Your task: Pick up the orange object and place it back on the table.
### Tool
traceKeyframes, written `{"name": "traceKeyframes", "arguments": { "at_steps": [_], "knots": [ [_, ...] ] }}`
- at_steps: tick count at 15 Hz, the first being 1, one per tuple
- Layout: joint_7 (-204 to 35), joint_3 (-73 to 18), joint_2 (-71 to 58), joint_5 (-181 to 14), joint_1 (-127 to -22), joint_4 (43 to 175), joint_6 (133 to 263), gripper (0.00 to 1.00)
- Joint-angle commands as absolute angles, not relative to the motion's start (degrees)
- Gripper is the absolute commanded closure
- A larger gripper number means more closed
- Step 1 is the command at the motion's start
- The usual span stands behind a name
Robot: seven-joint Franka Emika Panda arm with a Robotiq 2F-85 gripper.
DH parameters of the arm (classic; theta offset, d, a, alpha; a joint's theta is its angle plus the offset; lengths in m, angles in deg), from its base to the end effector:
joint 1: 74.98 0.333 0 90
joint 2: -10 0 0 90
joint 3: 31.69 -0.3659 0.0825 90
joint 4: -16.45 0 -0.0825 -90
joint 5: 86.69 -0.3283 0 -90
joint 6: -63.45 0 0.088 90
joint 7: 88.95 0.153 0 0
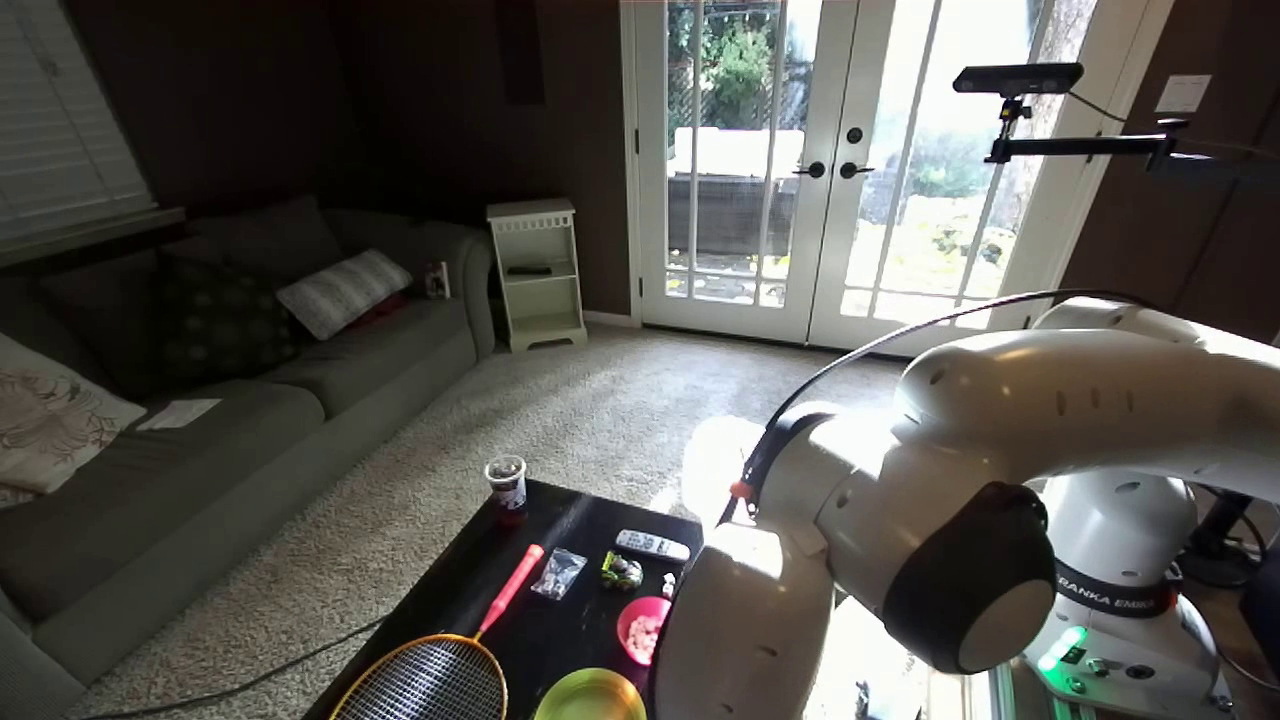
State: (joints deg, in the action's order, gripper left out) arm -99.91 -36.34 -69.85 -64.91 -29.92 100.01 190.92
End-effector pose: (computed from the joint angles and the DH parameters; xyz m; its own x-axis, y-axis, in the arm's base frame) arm 0.3621 0.3925 -0.1491 0.1583 0.8031 -0.5744 0.9658 -0.2469 -0.0790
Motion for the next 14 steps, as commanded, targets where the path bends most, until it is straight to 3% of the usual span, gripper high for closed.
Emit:
{"name": "traceKeyframes", "arguments": {
  "at_steps": [1,7,14],
  "knots": [
    [-101.25,-35.9,-72.36,-60.66,-26.64,95.69,182.85,0.44],
    [-105.58,-35.65,-78.56,-55.03,-20.56,86.71,170.84,0.44],
    [-106.99,-34.94,-75.63,-49.23,-16.21,90.25,162.61,0.44]
  ]
}}
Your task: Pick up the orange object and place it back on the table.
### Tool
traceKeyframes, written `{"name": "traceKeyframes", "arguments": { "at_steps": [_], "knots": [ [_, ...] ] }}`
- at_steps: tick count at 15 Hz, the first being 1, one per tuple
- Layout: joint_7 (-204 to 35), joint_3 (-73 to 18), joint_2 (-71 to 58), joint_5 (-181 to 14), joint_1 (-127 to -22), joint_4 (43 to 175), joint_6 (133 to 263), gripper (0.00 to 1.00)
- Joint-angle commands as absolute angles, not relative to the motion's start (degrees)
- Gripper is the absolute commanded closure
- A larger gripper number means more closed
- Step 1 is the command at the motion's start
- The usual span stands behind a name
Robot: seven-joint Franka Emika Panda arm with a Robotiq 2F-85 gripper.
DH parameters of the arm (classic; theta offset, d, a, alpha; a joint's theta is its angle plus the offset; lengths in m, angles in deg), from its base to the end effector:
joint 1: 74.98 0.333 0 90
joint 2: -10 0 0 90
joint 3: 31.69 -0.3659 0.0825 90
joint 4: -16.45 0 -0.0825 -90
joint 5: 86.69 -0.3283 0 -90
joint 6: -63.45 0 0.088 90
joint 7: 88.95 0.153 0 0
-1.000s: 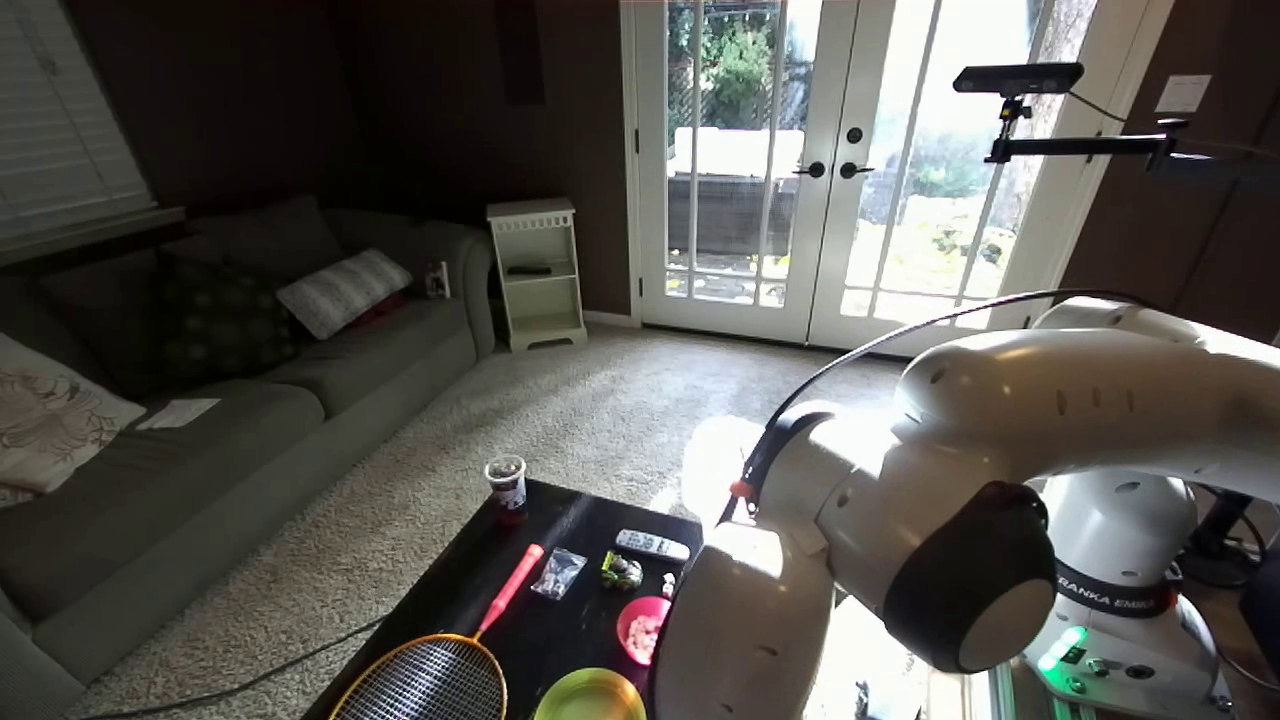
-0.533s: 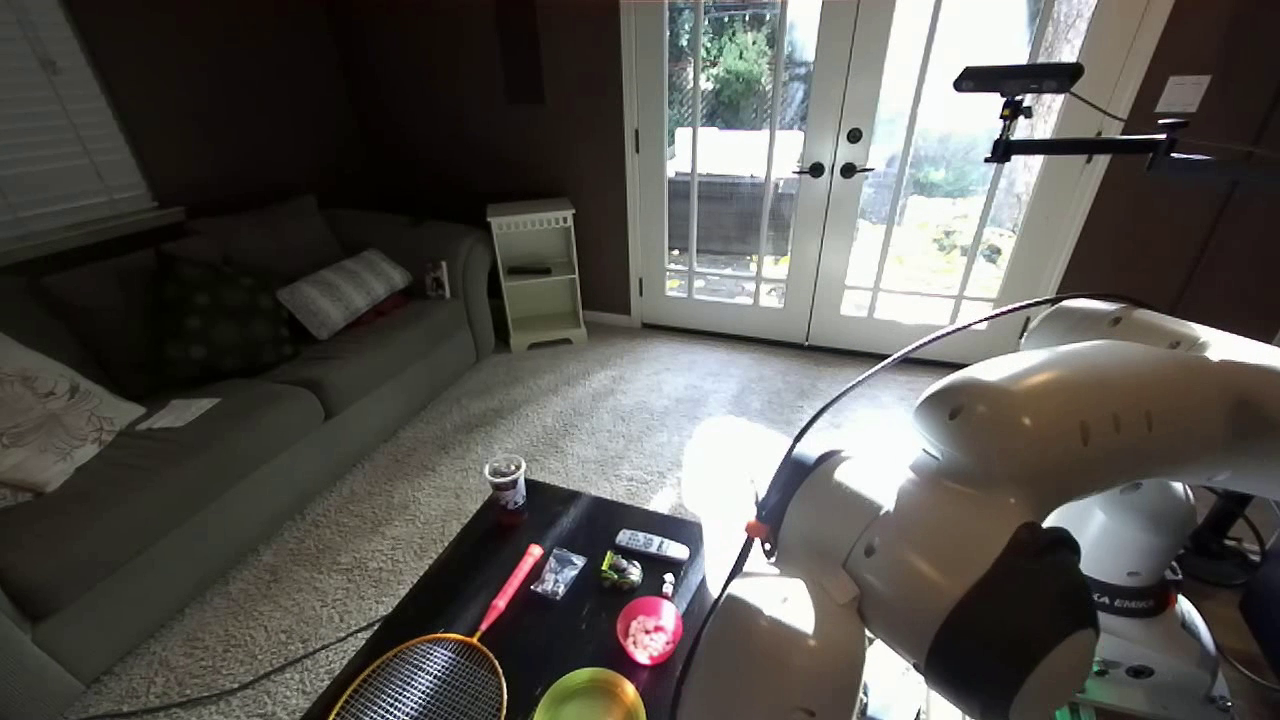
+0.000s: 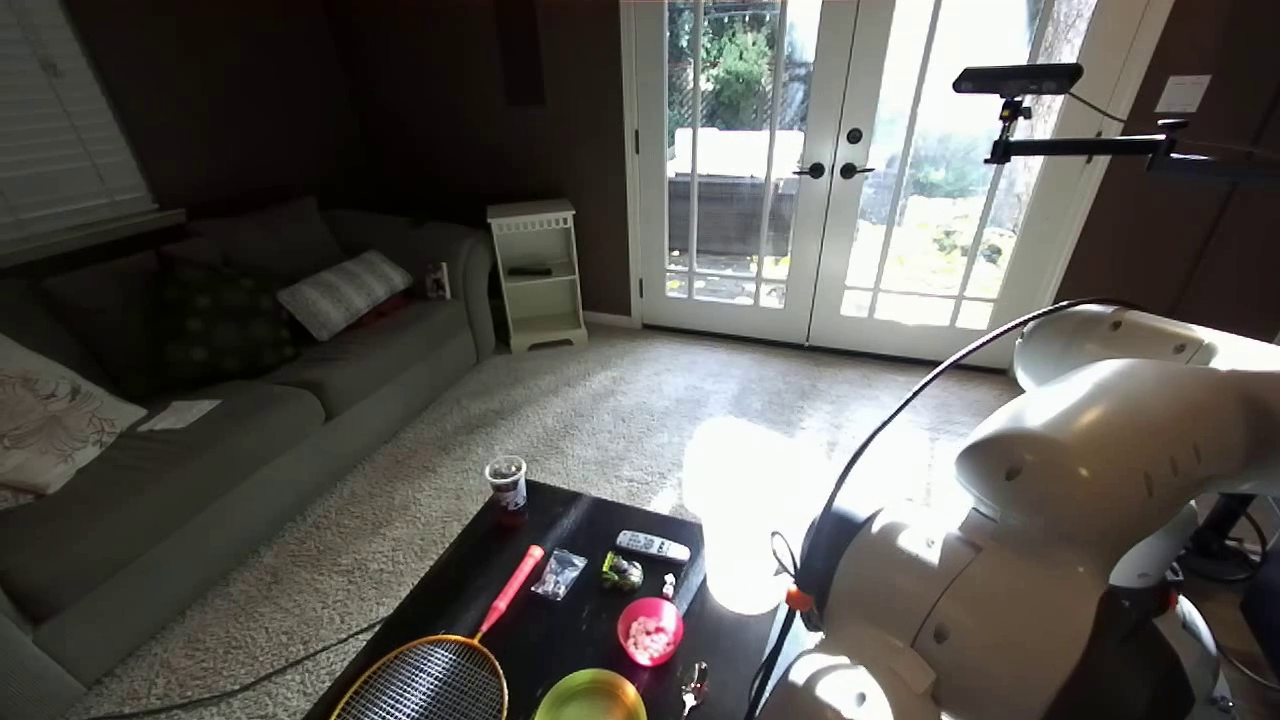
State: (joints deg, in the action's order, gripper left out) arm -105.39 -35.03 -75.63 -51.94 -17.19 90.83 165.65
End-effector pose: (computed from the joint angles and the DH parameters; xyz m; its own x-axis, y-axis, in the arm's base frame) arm 0.3042 0.3999 -0.1532 -0.1659 0.4871 -0.8574 0.9823 0.1587 -0.0999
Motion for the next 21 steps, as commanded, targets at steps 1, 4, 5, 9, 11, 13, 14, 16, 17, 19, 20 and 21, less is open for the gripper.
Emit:
{"name": "traceKeyframes", "arguments": {
  "at_steps": [1,4,5,9,11,13,14,16,17,19,20,21],
  "knots": [
    [-107.5,-35.2,-75.59,-48.53,-16.49,90.47,162.96,0.44],
    [-110.66,-35.65,-75.58,-45.89,-17.55,90.74,165.29,0.44],
    [-112.04,-35.8,-75.58,-44.9,-17.99,90.8,166.06,0.44],
    [-116.43,-36.98,-75.58,-41.22,-19.87,90.83,171.16,0.44],
    [-117.57,-37.76,-75.58,-41.05,-21.16,90.99,173.72,0.44],
    [-119.71,-33.71,-75.58,-45.61,-17.61,91.14,175.08,0.44],
    [-118.36,-36.68,-75.59,-41.39,-20.14,91.13,173.47,0.44],
    [-117.75,-36.33,-75.6,-40.53,-19.47,91.48,171.82,0.44],
    [-117.14,-36.14,-75.61,-40.38,-19.04,91.47,170.54,0.44],
    [-116.62,-34.97,-75.63,-40.22,-17.84,91.36,167.05,0.44],
    [-116.71,-34.51,-75.64,-39.54,-17.09,91.37,164.82,0.22],
    [-116.57,-34.5,-75.64,-39.02,-16.9,91.48,162.53,0.05]
  ]
}}
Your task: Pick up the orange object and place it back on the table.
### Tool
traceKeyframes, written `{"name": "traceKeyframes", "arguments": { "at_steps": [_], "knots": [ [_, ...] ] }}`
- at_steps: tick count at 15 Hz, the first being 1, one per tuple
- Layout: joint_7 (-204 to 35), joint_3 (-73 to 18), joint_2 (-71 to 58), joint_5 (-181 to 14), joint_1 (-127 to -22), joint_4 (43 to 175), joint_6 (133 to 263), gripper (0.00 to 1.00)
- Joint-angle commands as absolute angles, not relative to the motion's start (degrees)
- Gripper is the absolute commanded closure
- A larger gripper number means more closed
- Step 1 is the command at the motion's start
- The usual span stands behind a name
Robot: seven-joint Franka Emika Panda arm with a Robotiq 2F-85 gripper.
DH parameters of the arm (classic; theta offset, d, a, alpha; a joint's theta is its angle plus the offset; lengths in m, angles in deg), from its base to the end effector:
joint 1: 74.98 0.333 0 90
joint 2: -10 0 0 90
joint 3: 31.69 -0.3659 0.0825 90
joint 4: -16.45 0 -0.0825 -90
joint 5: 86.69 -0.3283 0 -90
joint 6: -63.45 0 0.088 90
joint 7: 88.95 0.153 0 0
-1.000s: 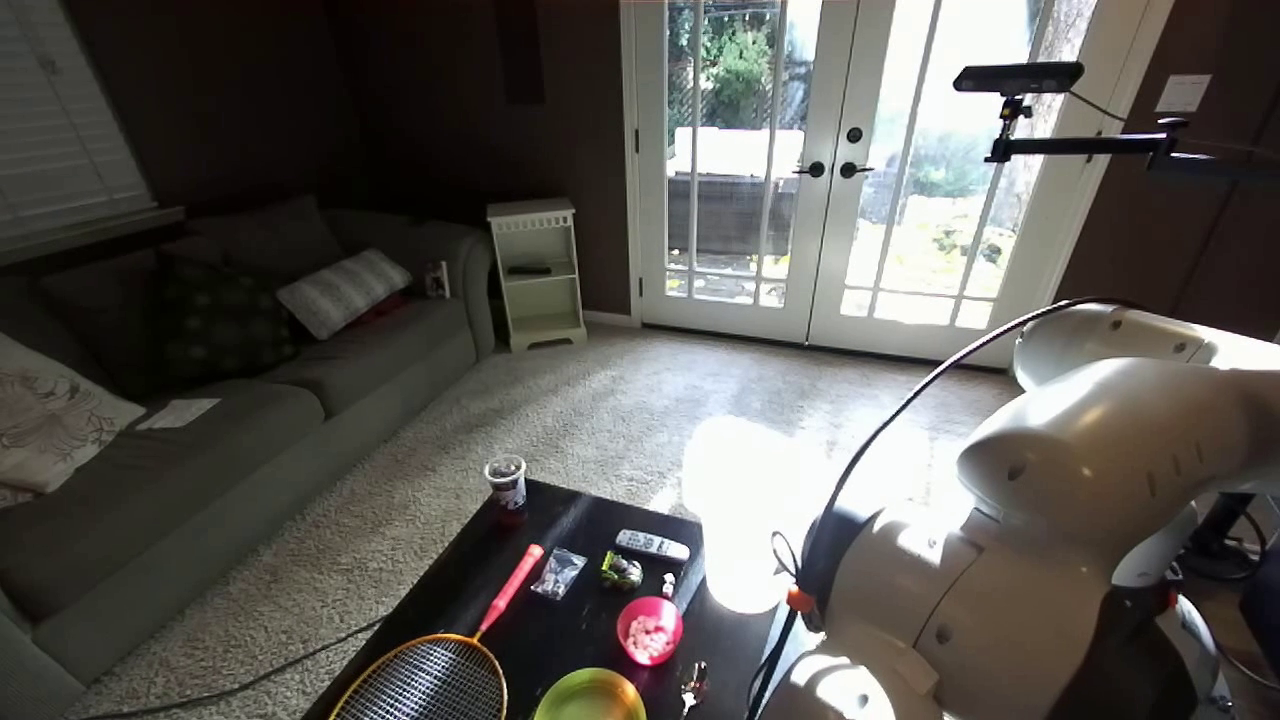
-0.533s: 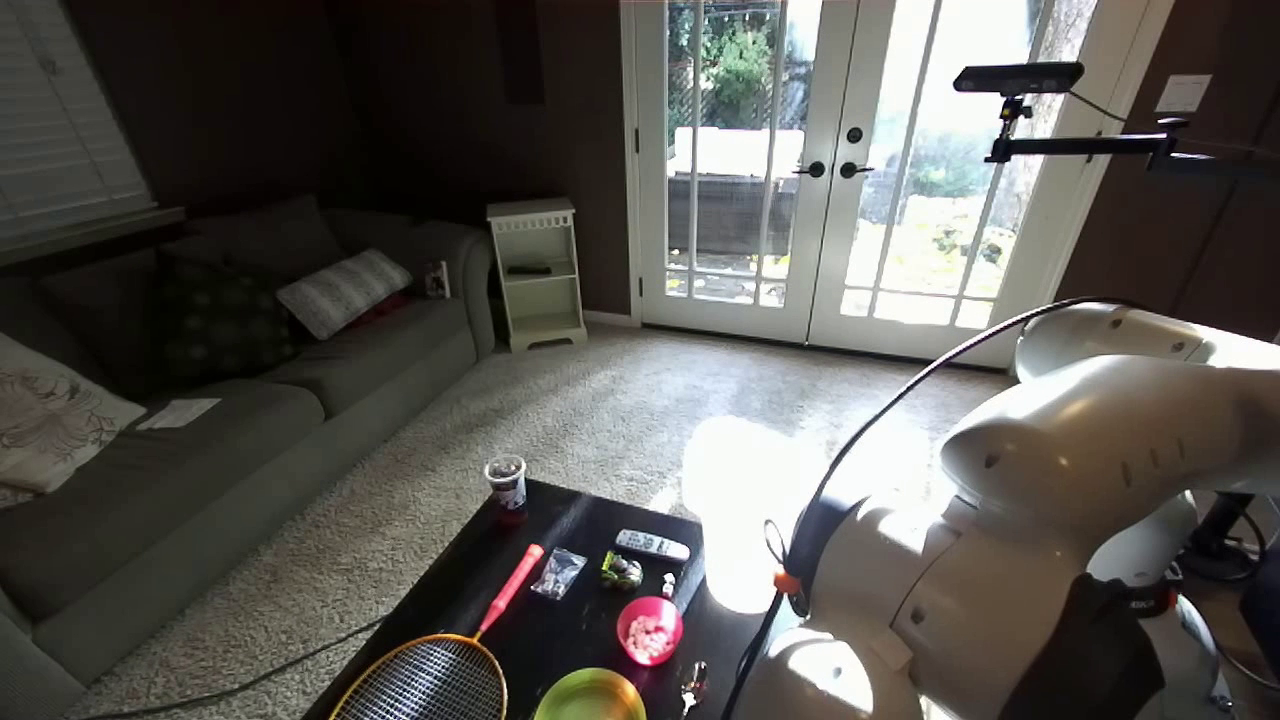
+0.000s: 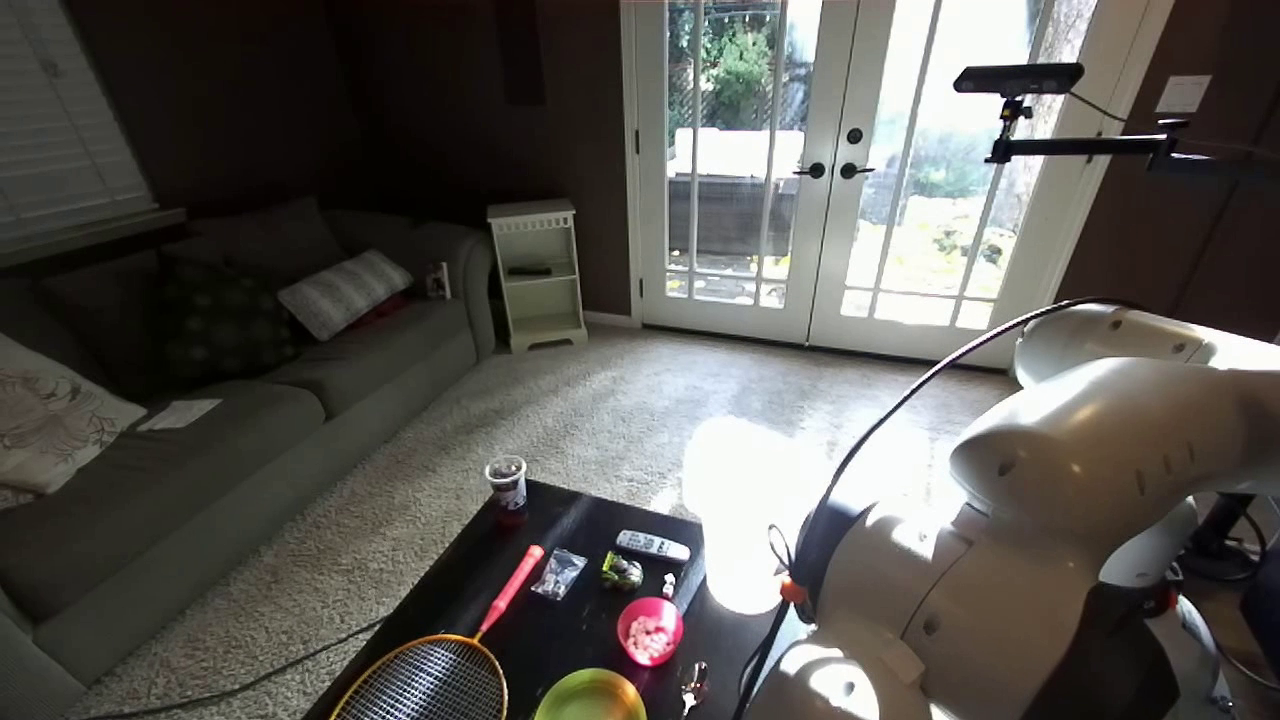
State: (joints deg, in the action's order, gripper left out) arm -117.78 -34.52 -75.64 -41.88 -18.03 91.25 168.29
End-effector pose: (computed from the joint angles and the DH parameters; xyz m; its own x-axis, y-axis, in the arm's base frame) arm 0.3343 0.3991 -0.1537 -0.3939 0.3891 -0.8328 0.8850 0.4053 -0.2292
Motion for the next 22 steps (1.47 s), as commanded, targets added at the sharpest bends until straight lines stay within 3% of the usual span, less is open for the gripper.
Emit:
{"name": "traceKeyframes", "arguments": {
  "at_steps": [1,9,10,11,22],
  "knots": [
    [-116.55,-34.63,-75.64,-38.4,-16.79,91.5,160.49,0.03],
    [-114.67,-36.29,-75.63,-36.22,-18.42,91.16,152.86,0.0],
    [-116.14,-32.24,-75.63,-40.68,-15.08,91.12,154.76,0.0],
    [-114.42,-36.16,-75.63,-36.65,-18.68,90.86,152.8,0.0],
    [-110.86,-40.92,-75.17,-41.5,-34.25,88.4,167.21,0.0]
  ]
}}
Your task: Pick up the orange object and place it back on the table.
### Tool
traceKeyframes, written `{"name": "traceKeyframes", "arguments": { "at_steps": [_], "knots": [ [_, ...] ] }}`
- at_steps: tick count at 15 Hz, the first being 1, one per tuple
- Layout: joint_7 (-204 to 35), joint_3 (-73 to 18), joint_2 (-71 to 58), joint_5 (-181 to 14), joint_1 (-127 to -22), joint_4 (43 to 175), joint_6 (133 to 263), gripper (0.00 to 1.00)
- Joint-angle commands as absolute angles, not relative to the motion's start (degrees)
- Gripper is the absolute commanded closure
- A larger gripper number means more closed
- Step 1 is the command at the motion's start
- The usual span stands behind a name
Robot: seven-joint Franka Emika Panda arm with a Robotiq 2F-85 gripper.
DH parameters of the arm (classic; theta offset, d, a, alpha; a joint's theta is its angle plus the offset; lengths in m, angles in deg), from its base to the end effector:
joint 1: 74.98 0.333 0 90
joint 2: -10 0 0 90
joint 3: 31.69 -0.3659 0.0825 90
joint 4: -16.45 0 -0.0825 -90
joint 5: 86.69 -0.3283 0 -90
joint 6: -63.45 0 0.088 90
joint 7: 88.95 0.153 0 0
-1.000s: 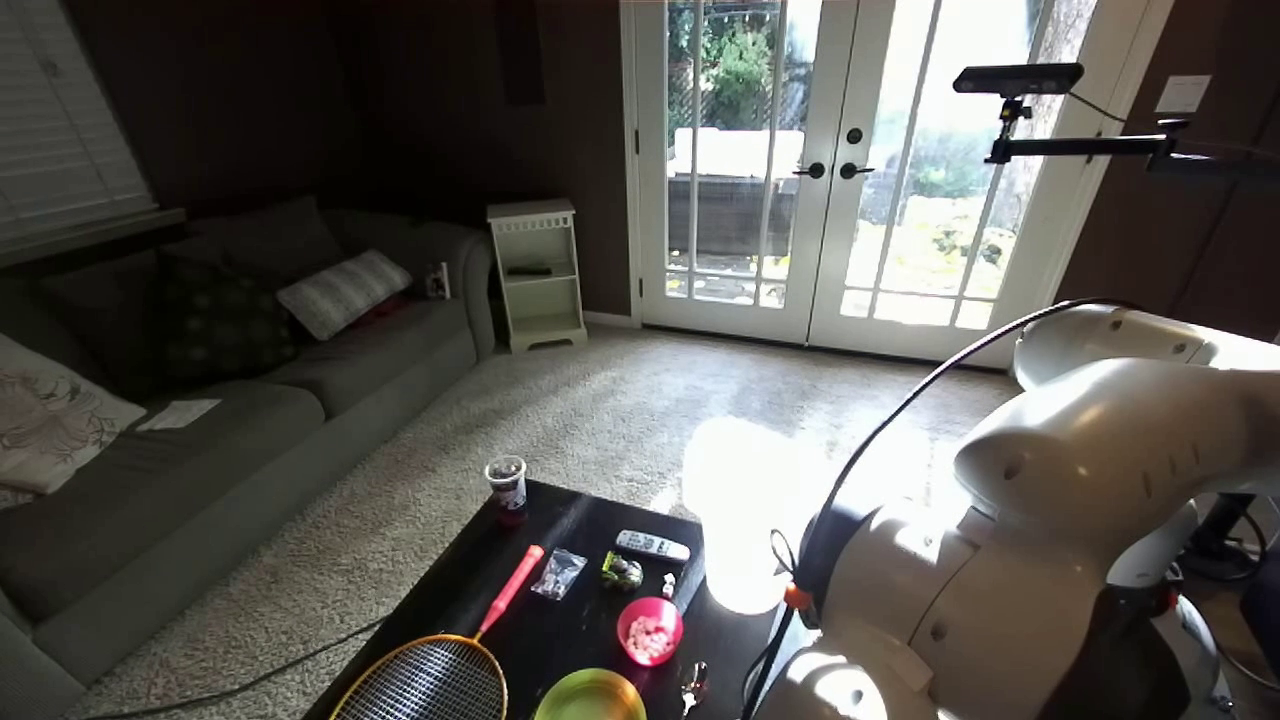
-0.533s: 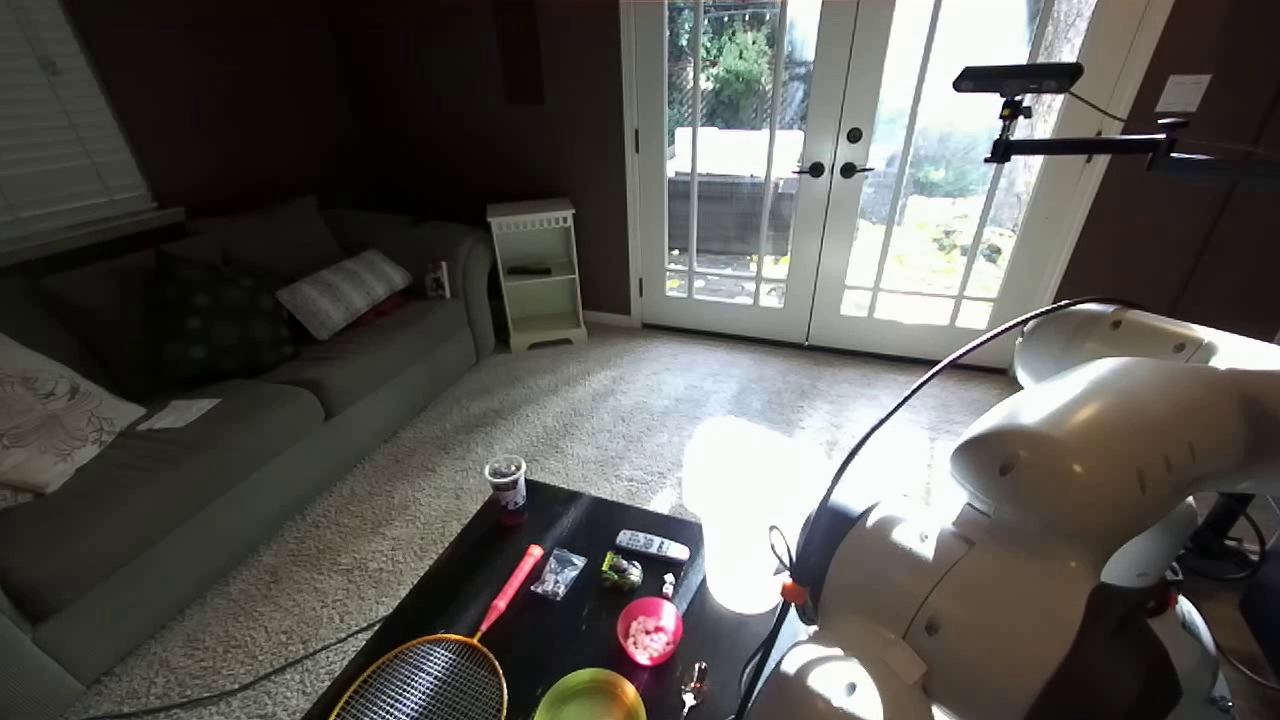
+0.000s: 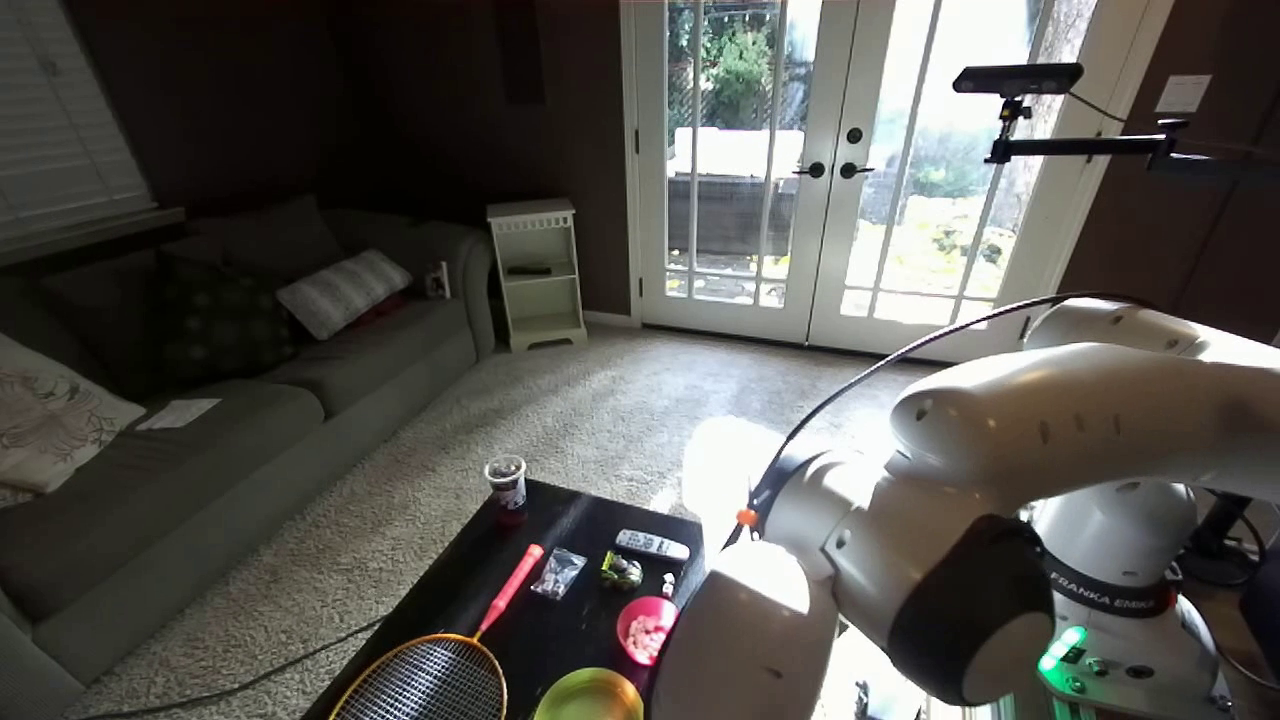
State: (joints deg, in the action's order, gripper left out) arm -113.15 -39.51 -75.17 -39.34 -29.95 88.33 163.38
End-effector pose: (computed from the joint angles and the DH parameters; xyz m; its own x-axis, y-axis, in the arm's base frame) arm 0.3999 0.3578 -0.1373 -0.2467 0.4806 -0.8415 0.9648 0.2033 -0.1668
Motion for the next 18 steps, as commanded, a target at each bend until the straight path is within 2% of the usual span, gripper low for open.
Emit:
{"name": "traceKeyframes", "arguments": {
  "at_steps": [1,8,16,17,18],
  "knots": [
    [-109.82,-41.11,-75.17,-42.15,-35.82,88.94,168.95,0.0],
    [-96.96,-43.08,-68.22,-46.72,-45.33,104.75,184.98,0.0],
    [-79.96,-41.99,-57.6,-49.22,-49.26,123.58,209.55,0.0],
    [-84.78,-41.58,-62.49,-49.83,-47.35,116.01,204.45,0.0],
    [-83.39,-41.24,-61.15,-50.01,-47.55,118.24,207.13,0.0]
  ]
}}
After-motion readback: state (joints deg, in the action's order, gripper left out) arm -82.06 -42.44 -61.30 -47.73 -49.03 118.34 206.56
